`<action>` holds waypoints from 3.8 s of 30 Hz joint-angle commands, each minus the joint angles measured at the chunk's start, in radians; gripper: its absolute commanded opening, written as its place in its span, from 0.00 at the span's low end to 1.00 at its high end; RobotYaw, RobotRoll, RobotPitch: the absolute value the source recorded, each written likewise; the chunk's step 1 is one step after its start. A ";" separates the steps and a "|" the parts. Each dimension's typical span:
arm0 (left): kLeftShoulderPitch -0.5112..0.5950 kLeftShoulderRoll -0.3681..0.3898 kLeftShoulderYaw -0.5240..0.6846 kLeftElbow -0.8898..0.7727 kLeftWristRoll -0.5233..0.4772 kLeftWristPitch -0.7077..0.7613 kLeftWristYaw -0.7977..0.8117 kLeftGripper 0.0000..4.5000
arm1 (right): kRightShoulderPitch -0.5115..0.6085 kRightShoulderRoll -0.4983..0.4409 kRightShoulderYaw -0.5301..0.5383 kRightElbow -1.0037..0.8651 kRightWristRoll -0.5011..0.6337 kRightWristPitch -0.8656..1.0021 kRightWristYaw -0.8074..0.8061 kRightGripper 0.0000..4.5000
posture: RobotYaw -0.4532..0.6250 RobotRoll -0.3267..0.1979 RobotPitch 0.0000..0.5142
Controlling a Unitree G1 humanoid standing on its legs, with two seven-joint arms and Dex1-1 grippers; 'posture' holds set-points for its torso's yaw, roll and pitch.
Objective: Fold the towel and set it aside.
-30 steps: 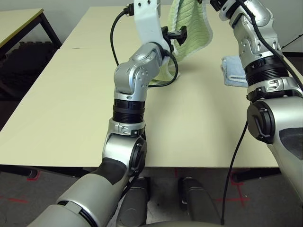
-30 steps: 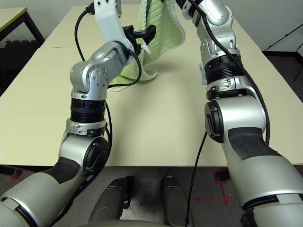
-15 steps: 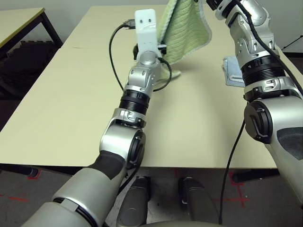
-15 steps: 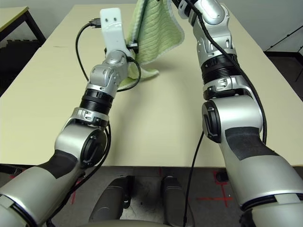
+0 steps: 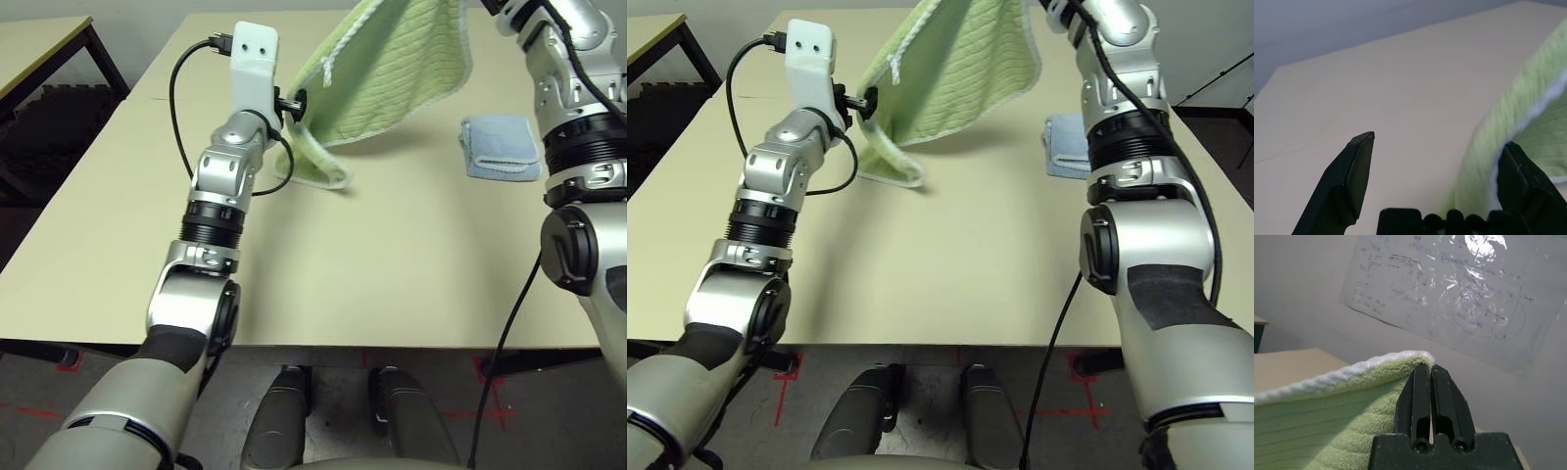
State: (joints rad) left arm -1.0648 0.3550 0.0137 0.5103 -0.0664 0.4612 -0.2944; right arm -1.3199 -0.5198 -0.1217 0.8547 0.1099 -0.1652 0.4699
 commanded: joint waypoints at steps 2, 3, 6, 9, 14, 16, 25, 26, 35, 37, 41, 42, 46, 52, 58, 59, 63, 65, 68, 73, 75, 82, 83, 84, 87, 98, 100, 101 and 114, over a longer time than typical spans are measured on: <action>0.029 0.043 -0.029 0.026 -0.014 0.006 -0.158 1.00 | 0.092 -0.019 -0.038 -0.083 0.103 0.039 0.181 0.02 | 0.51 0.62 0.24; 0.032 0.052 -0.031 0.029 -0.012 0.006 -0.180 1.00 | 0.112 -0.023 -0.040 -0.096 0.117 0.055 0.209 0.02 | 0.51 0.62 0.24; 0.043 0.074 -0.036 0.039 -0.022 0.025 -0.254 1.00 | 0.147 -0.035 -0.045 -0.094 0.124 0.060 0.241 0.02 | 0.51 0.62 0.25; 0.057 0.087 -0.038 0.054 -0.018 0.032 -0.298 1.00 | 0.108 -0.029 -0.044 -0.065 0.113 0.028 0.228 0.02 | 0.51 0.62 0.25; 0.091 0.087 -0.046 0.042 -0.007 0.029 -0.323 1.00 | -0.006 -0.007 -0.019 0.012 0.092 -0.019 0.251 0.02 | 0.51 0.62 0.25; 0.101 0.084 -0.047 0.043 -0.006 0.025 -0.327 1.00 | -0.049 -0.005 -0.012 0.053 0.078 -0.042 0.257 0.02 | 0.51 0.62 0.25; 0.134 0.105 -0.050 0.064 -0.005 0.069 -0.365 1.00 | -0.138 0.018 -0.009 0.144 0.054 -0.101 0.277 0.02 | 0.51 0.62 0.25; 0.136 0.107 -0.047 0.068 -0.008 0.078 -0.370 1.00 | -0.139 0.020 -0.010 0.145 0.055 -0.103 0.278 0.02 | 0.51 0.62 0.25; 0.116 0.077 0.005 0.244 -0.045 0.101 -0.383 1.00 | -0.147 0.016 -0.024 0.127 0.072 -0.106 0.301 0.02 | 0.50 0.62 0.25; 0.099 0.066 0.021 0.283 -0.049 0.101 -0.363 1.00 | -0.146 0.015 -0.024 0.122 0.074 -0.104 0.304 0.02 | 0.49 0.62 0.25; 0.050 0.034 0.095 0.346 -0.099 0.100 -0.338 1.00 | -0.137 0.014 -0.024 0.105 0.076 -0.098 0.308 0.02 | 0.49 0.62 0.24; 0.040 0.028 0.110 0.348 -0.115 0.108 -0.342 1.00 | -0.134 0.014 -0.024 0.103 0.076 -0.096 0.308 0.02 | 0.49 0.62 0.24; 0.016 0.016 0.151 0.346 -0.158 0.128 -0.351 1.00 | -0.124 0.017 -0.022 0.100 0.074 -0.095 0.307 0.02 | 0.49 0.62 0.24; 0.013 0.034 0.133 0.349 -0.171 0.193 -0.394 1.00 | -0.126 0.020 -0.022 0.106 0.072 -0.098 0.302 0.02 | 0.49 0.62 0.23; 0.016 0.060 0.121 0.378 -0.150 0.215 -0.389 1.00 | -0.131 0.020 -0.022 0.104 0.074 -0.098 0.302 0.02 | 0.49 0.62 0.23; 0.015 0.064 0.121 0.390 -0.146 0.206 -0.378 1.00 | -0.131 0.020 -0.022 0.103 0.074 -0.097 0.303 0.02 | 0.48 0.62 0.23; 0.007 0.075 0.120 0.433 -0.125 0.172 -0.340 1.00 | -0.130 0.020 -0.023 0.099 0.076 -0.095 0.304 0.02 | 0.48 0.62 0.23; 0.007 0.075 0.120 0.441 -0.125 0.168 -0.345 1.00 | -0.129 0.020 -0.023 0.097 0.076 -0.094 0.304 0.02 | 0.48 0.62 0.23; 0.004 0.073 0.128 0.444 -0.135 0.174 -0.356 1.00 | -0.127 0.021 -0.022 0.094 0.076 -0.093 0.304 0.02 | 0.48 0.62 0.23; -0.001 0.076 0.144 0.442 -0.149 0.181 -0.358 0.77 | -0.125 0.023 -0.021 0.090 0.075 -0.091 0.301 0.00 | 0.48 0.62 0.23; 0.000 0.078 0.145 0.436 -0.151 0.191 -0.366 0.60 | -0.125 0.023 -0.021 0.091 0.074 -0.091 0.300 0.00 | 0.48 0.62 0.23; 0.001 0.090 0.156 0.402 -0.172 0.229 -0.375 0.00 | -0.115 0.022 -0.023 0.094 0.072 -0.092 0.289 0.00 | 0.49 0.62 0.23; 0.002 0.099 0.156 0.378 -0.180 0.250 -0.382 0.00 | -0.108 0.019 -0.024 0.100 0.070 -0.093 0.285 0.00 | 0.49 0.62 0.23; 0.007 0.114 0.155 0.338 -0.190 0.283 -0.393 0.00 | -0.098 0.012 -0.027 0.110 0.067 -0.095 0.277 0.00 | 0.49 0.62 0.23; 0.026 0.149 0.161 0.225 -0.214 0.362 -0.402 0.00 | -0.072 -0.006 -0.032 0.131 0.061 -0.095 0.256 0.00 | 0.49 0.62 0.24; -0.063 0.275 0.257 -0.022 -0.229 0.341 -0.243 0.00 | 0.214 -0.049 -0.169 0.004 0.241 0.445 0.187 0.00 | 0.52 0.62 0.30; -0.066 0.283 0.252 0.008 -0.208 0.274 -0.216 0.00 | 0.263 -0.048 -0.194 -0.064 0.280 0.554 0.164 0.00 | 0.52 0.62 0.33; -0.065 0.288 0.247 0.029 -0.192 0.232 -0.200 0.00 | 0.281 -0.051 -0.196 -0.090 0.288 0.589 0.163 0.00 | 0.53 0.62 0.34; -0.057 0.317 0.175 0.242 -0.086 -0.018 -0.156 0.00 | 0.292 -0.123 -0.177 -0.179 0.325 0.805 0.241 0.00 | 0.53 0.62 0.41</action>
State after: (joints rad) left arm -1.1241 0.6387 0.1973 0.7127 -0.1832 0.4589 -0.4369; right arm -1.0156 -0.5954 -0.3017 0.6687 0.4405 0.6266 0.6847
